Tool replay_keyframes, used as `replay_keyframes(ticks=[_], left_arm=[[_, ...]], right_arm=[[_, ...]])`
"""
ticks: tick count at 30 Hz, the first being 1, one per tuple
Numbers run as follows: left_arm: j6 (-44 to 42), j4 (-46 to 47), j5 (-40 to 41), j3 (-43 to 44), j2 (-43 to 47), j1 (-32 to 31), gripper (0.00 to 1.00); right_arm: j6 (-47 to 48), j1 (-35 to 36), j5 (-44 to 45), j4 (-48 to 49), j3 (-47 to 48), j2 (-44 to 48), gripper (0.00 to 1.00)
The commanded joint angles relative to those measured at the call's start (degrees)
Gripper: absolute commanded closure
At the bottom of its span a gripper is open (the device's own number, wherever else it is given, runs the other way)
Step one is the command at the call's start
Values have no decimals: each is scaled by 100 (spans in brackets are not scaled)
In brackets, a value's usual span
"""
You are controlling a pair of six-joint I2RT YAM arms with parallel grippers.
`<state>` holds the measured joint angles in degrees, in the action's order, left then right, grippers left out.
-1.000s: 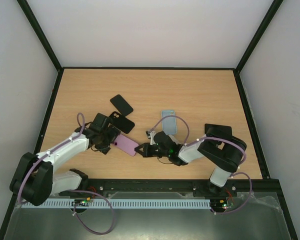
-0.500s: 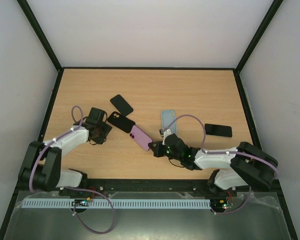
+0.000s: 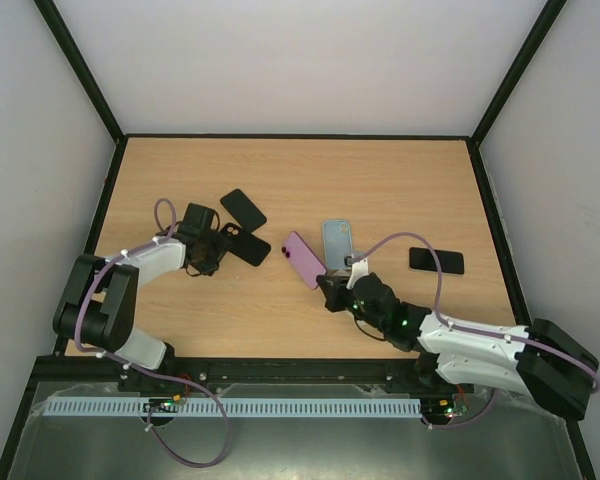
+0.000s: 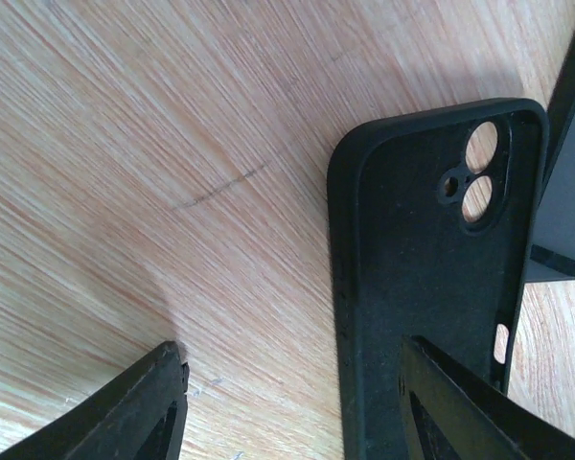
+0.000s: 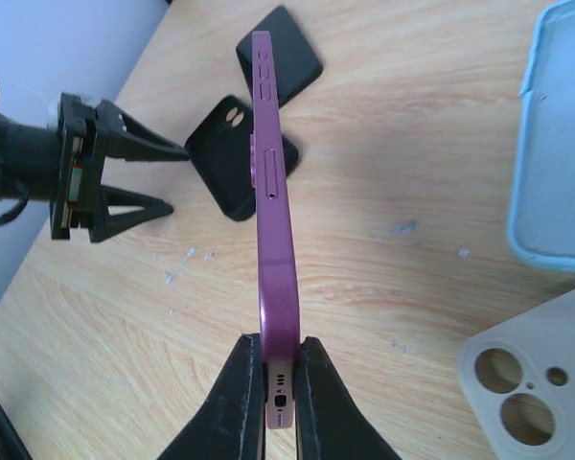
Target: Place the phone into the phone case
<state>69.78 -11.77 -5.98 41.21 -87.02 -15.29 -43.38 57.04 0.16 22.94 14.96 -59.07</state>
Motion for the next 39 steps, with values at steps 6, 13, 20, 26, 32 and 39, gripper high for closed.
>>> replay_keyframes(ticks=[6, 13, 20, 26, 32, 39], left_arm=[[16, 169, -67, 135, -172, 9, 36], [9, 200, 333, 114, 113, 7, 34], [58, 111, 385, 265, -150, -19, 42], [169, -277, 360, 477, -849, -12, 51], [141, -736, 278, 882, -1365, -28, 66], [61, -1430, 441, 1058, -1332, -49, 95]], right_arm=[[-108, 23, 859, -275, -205, 1029, 98], [-12, 19, 995, -545, -123, 1289, 98], [-198, 20, 966, -525, -172, 1544, 98], [-110, 20, 776, -603, -161, 1614, 98], [-171, 19, 820, -643, -221, 1767, 98], [50, 25, 836, -1057, 70, 1816, 98]])
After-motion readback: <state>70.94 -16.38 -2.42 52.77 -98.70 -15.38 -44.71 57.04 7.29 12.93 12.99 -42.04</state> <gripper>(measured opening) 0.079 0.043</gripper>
